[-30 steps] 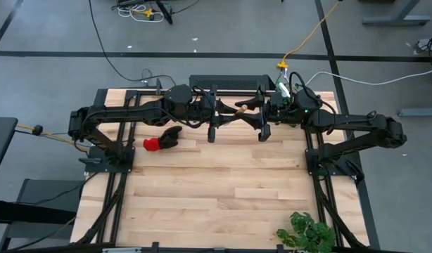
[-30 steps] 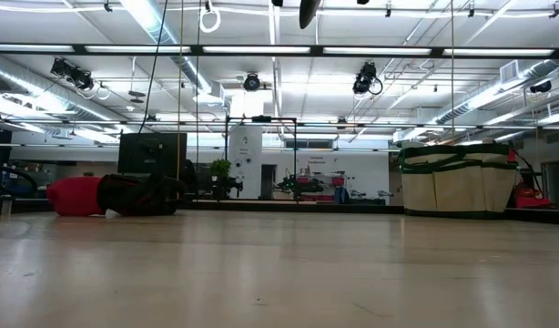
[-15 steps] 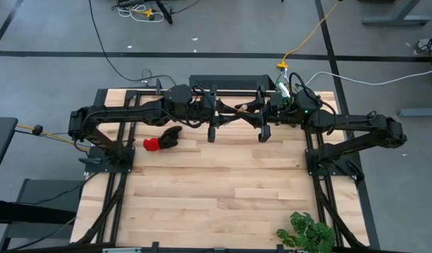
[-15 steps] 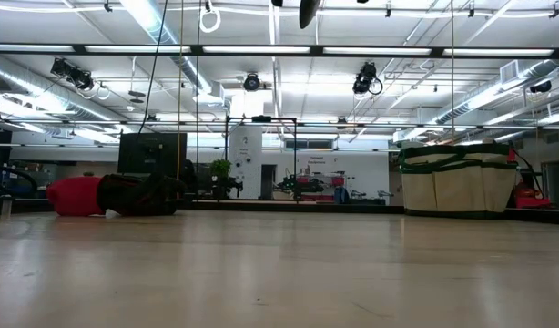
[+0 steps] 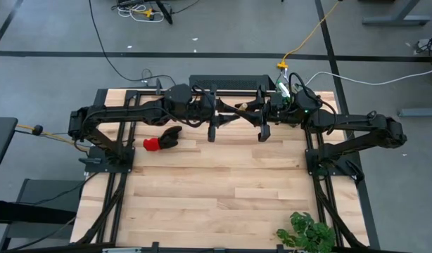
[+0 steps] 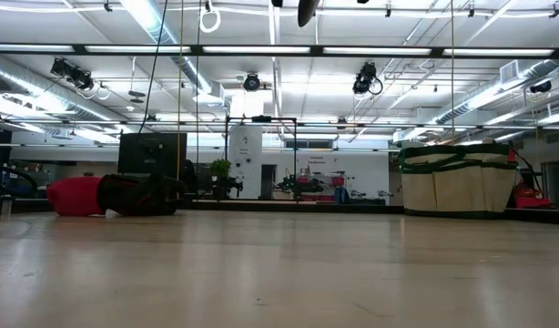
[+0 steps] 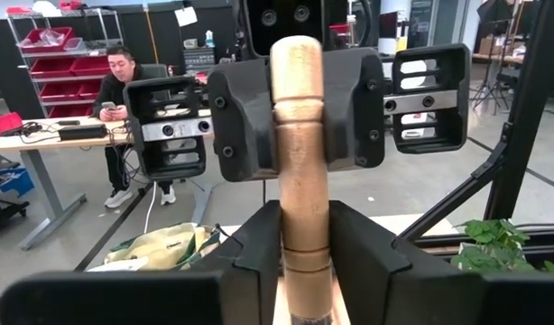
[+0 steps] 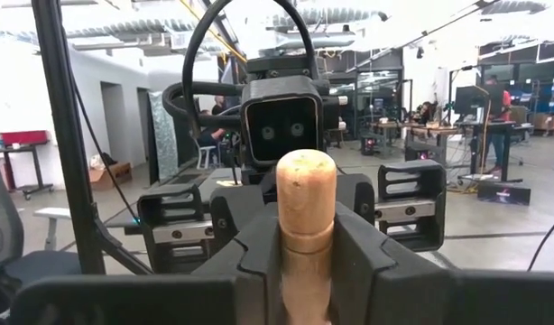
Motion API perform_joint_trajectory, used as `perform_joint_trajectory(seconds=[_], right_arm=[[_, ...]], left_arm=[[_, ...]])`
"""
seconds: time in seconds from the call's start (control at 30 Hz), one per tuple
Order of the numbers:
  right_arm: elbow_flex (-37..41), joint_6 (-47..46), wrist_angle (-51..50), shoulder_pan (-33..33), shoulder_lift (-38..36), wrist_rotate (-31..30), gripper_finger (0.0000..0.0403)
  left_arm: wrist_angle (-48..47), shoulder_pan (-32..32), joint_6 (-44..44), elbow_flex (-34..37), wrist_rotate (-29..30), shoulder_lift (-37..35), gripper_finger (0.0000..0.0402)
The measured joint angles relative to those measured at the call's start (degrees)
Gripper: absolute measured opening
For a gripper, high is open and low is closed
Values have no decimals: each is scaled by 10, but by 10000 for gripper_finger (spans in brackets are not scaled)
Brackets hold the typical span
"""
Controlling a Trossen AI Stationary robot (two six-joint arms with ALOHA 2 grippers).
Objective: Pick & Place Garden tools in Gardening bag
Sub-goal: Put the trowel into the gardening bag
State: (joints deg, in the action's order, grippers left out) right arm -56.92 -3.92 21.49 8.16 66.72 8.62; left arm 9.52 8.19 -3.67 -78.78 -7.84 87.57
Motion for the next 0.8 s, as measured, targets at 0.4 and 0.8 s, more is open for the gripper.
perform_joint_trajectory(seconds=[0.4,0.8], right_arm=[[0,0,0,0,0,0,73],[0,1,0,0,-1,0,73]], left_arm=[[0,0,0,0,0,0,144],[-8,1,10,0,1,-5,144]])
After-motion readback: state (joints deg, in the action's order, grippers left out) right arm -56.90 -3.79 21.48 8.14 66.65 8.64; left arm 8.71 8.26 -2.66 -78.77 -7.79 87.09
